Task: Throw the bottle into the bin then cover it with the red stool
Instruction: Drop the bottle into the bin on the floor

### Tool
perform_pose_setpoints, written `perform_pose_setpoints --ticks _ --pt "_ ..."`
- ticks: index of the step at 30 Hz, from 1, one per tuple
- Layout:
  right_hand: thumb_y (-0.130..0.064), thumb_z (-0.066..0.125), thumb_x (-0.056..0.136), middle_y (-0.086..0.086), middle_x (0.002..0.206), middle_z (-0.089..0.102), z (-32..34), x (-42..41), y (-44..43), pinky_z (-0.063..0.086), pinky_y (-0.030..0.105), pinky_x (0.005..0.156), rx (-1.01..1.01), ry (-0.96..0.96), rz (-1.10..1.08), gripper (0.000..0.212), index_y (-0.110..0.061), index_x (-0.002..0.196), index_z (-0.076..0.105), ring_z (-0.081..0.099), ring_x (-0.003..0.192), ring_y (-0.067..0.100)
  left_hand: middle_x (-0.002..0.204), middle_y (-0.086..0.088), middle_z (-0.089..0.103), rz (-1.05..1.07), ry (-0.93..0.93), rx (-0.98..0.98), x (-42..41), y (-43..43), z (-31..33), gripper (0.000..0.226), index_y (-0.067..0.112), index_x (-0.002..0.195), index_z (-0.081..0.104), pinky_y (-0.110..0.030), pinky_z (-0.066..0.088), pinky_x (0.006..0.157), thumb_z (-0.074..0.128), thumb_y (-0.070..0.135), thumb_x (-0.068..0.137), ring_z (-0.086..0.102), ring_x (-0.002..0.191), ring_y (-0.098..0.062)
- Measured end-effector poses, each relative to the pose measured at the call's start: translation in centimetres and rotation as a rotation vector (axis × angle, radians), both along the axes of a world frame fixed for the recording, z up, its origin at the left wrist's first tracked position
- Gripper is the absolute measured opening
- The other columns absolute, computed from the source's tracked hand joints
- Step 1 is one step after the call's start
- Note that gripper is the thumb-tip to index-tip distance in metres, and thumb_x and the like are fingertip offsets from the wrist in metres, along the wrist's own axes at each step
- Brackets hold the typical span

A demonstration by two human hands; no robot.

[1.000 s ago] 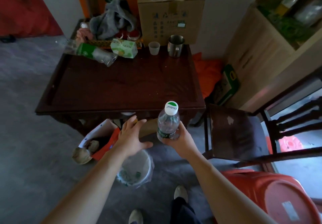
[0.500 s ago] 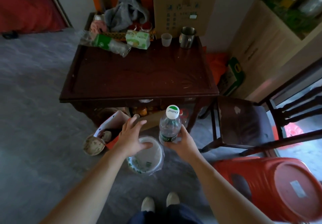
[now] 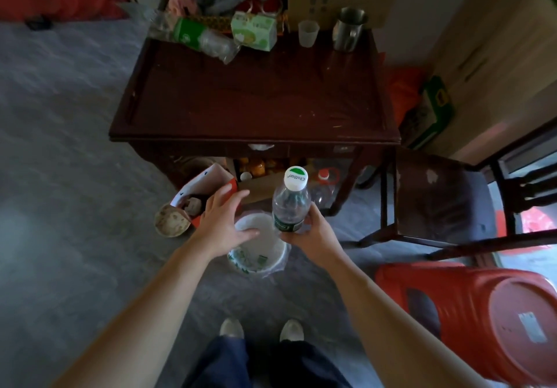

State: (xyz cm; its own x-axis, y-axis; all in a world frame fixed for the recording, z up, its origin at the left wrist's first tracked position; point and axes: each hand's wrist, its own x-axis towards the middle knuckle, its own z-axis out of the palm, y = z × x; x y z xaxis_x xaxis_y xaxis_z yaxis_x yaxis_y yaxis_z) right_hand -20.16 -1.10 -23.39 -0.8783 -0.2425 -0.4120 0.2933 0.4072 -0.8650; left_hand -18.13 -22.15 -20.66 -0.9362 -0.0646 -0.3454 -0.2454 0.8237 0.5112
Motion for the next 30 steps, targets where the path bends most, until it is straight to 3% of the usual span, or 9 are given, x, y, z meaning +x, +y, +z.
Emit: perform_pose_setpoints --ticks 6,10,13,17,19,23,25,30 --pt "-0.017 0.084 0.069 -0.020 0.106 0.061 -6.2 -0.8 -1.7 0.045 0.021 0.086 0.016 -0.025 -0.026 0.065 -0.039 0.116 0.046 0.059 0.098 0.000 0.157 0.004 0.010 0.013 0.032 0.087 -1.1 -2.0 -5.4 0.086 0.034 0.143 0.029 -0.044 0.023 0.116 0.076 0.044 0.072 0.011 0.145 -0.021" --pt "-0.020 0.084 0.070 -0.025 0.100 0.059 -13.5 -1.4 -4.1 0.043 0.017 0.079 0.030 -0.048 -0.002 0.063 -0.038 0.115 0.046 0.056 0.089 -0.010 0.155 0.004 0.012 0.025 0.063 0.122 -1.7 -4.1 -11.9 0.083 0.035 0.143 0.030 -0.042 0.024 0.115 0.075 0.044 0.073 0.012 0.144 -0.019" --pt "-0.020 0.084 0.071 -0.025 0.101 0.058 -20.1 -1.9 -5.5 0.043 0.019 0.082 0.048 -0.061 0.013 0.062 -0.039 0.115 0.045 0.056 0.089 -0.007 0.156 0.006 0.010 0.038 0.063 0.153 -2.3 -5.5 -18.5 0.083 0.036 0.142 0.029 -0.044 0.027 0.115 0.075 0.044 0.073 0.015 0.144 -0.018" --pt "-0.017 0.083 0.073 -0.026 0.099 0.058 -29.9 -2.9 -7.0 0.043 0.002 0.066 0.044 -0.060 -0.009 0.061 -0.039 0.114 0.044 0.057 0.082 -0.020 0.155 0.004 0.015 0.067 0.088 0.227 -3.3 -7.0 -29.4 0.084 0.036 0.142 0.032 -0.041 0.026 0.116 0.078 0.042 0.071 0.019 0.144 -0.016" --pt "-0.016 0.082 0.073 -0.029 0.098 0.056 -35.0 -3.5 -7.9 0.041 0.000 0.063 0.045 -0.041 -0.027 0.063 -0.040 0.116 0.043 0.055 0.081 -0.024 0.156 0.004 0.015 0.067 0.077 0.261 -3.8 -7.6 -34.9 0.087 0.037 0.142 0.031 -0.040 0.026 0.116 0.079 0.041 0.070 0.019 0.144 -0.016" --pt "-0.018 0.084 0.069 -0.023 0.100 0.056 -44.8 -4.5 -10.1 0.042 0.018 0.080 0.074 0.015 -0.014 0.066 -0.032 0.124 0.048 0.056 0.091 -0.001 0.157 0.003 0.014 0.064 0.088 0.288 -4.7 -9.2 -44.5 0.092 0.037 0.142 0.031 -0.036 0.023 0.115 0.082 0.038 0.066 0.015 0.146 -0.015" --pt "-0.015 0.083 0.070 -0.021 0.097 0.057 -48.8 -5.1 -11.2 0.045 0.021 0.079 0.080 0.016 -0.003 0.065 -0.029 0.123 0.048 0.056 0.090 0.002 0.158 0.003 0.013 0.066 0.101 0.282 -5.2 -10.1 -48.2 0.092 0.037 0.143 0.031 -0.032 0.020 0.113 0.083 0.036 0.066 0.011 0.146 -0.012" --pt "-0.013 0.079 0.067 -0.010 0.107 0.065 -56.4 -6.2 -13.3 0.055 0.041 0.089 0.090 0.010 -0.012 0.063 -0.040 0.113 0.045 0.063 0.103 0.016 0.157 0.000 0.017 0.066 0.104 0.264 -6.3 -11.4 -53.5 0.092 0.033 0.144 0.031 -0.039 0.022 0.117 0.082 0.036 0.067 0.016 0.145 -0.017"
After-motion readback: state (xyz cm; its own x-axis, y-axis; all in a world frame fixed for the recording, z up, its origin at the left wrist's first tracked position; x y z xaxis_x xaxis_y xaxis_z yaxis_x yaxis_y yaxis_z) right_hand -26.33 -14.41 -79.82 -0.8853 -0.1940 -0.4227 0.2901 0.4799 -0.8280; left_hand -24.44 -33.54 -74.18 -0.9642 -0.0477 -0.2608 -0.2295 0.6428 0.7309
